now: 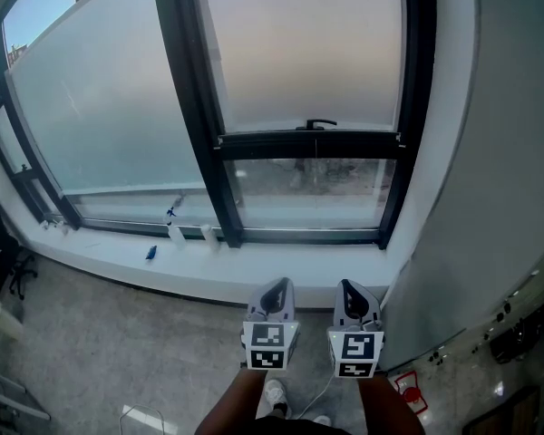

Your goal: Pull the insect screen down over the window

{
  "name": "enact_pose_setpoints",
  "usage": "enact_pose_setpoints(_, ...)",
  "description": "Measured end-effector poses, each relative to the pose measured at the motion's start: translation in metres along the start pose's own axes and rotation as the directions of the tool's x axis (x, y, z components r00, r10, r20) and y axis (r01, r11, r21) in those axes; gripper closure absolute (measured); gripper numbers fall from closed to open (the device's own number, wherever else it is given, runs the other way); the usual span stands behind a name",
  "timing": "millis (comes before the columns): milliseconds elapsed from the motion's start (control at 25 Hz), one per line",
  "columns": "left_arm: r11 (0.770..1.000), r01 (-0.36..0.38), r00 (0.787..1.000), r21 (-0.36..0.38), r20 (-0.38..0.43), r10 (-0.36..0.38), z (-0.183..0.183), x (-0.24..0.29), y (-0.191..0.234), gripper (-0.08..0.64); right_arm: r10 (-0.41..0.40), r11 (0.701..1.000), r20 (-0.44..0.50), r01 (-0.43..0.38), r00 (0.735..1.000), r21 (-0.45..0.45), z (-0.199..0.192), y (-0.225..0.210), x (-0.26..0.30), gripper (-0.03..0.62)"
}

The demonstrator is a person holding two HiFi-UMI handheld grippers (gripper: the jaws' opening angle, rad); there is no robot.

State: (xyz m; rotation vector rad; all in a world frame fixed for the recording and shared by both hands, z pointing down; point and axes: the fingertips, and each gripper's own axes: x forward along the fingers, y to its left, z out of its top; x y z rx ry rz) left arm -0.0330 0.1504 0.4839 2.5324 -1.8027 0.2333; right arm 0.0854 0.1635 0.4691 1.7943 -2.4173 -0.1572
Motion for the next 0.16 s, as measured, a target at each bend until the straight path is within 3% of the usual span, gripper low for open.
enact_pose_setpoints(160, 1.0, 0.005, 1.0, 0.001, -0.009, -0.005, -0.0025, 0.0073, 0.006, 0.557, -0.001, 1.0, -0.013, 0.001, 1.0, 0.004, -0.0044, 0.0013, 0.0091, 0.588)
